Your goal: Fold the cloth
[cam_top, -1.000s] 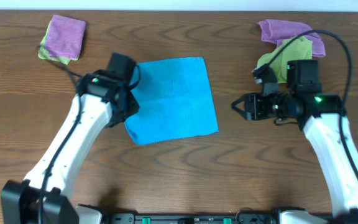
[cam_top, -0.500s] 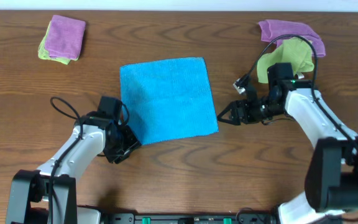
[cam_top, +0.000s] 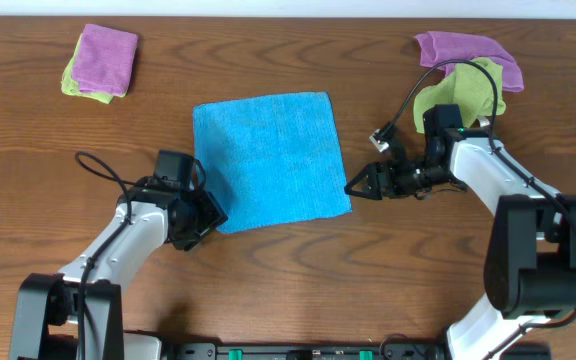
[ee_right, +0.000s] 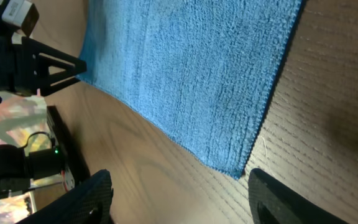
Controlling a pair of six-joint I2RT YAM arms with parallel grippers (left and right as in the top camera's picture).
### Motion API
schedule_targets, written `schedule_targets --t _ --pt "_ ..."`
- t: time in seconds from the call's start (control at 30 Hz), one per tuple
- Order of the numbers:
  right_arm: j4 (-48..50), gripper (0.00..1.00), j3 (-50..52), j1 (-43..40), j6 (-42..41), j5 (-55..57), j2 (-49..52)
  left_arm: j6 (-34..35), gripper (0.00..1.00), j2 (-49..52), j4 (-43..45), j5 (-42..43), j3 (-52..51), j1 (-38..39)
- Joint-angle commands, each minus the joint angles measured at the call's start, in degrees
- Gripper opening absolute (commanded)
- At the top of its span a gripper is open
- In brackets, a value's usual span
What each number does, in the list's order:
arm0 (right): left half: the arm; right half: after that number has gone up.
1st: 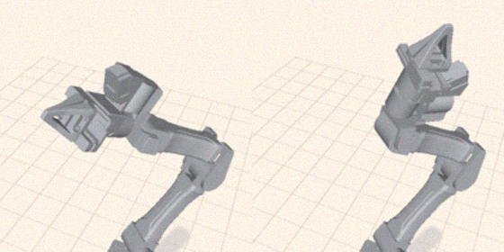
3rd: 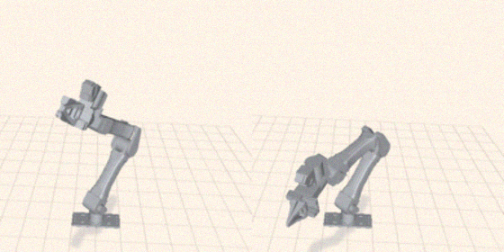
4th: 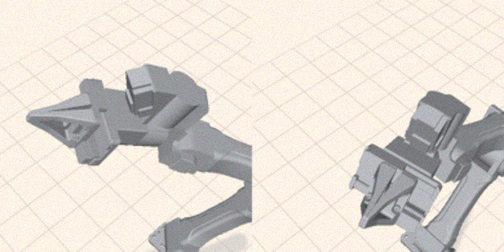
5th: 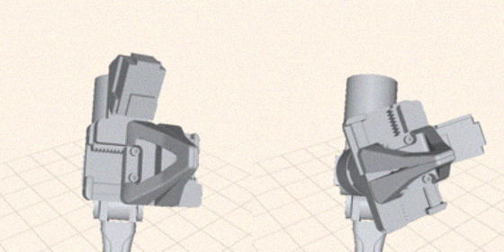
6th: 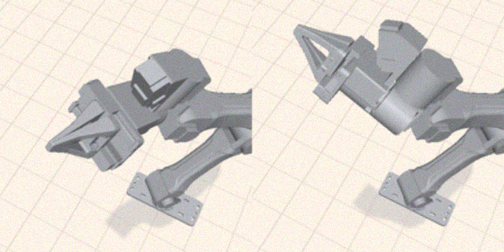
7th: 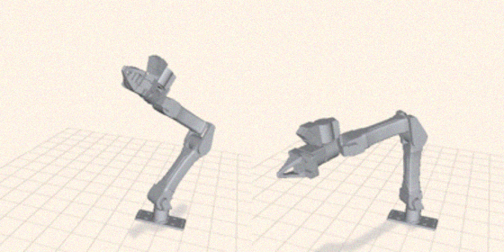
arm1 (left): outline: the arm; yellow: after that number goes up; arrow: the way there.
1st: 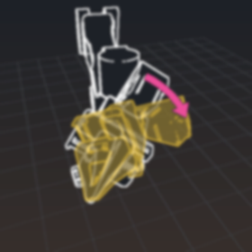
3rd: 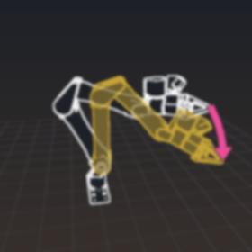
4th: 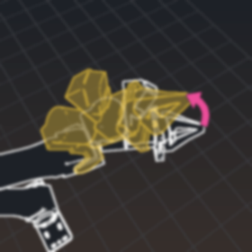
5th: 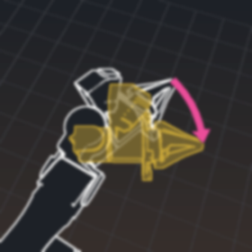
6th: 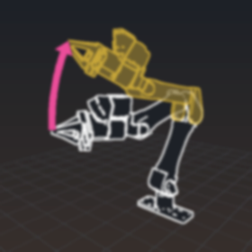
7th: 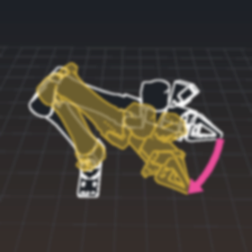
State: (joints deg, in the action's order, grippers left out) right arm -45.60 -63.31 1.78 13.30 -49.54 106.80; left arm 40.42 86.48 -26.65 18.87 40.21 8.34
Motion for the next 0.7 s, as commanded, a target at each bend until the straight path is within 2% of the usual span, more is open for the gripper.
schedule_targets --t 0.0,0.43,0.67 --pt "0.00 0.72 -0.26 -0.24 1.36 -1.75 3.06 -0.66 0.58 -0.33 -0.02 -1.25 0.02 -1.31" --pt "-1.51 0.72 -0.24 1.18 1.36 -1.29 11.43 -0.79 0.59 0.44 3.41 0.68 0.02 -2.45" --pt "-1.51 0.73 -0.24 3.93 1.33 -0.61 12.26 -0.83 0.59 0.48 3.37 0.68 0.02 -2.45"
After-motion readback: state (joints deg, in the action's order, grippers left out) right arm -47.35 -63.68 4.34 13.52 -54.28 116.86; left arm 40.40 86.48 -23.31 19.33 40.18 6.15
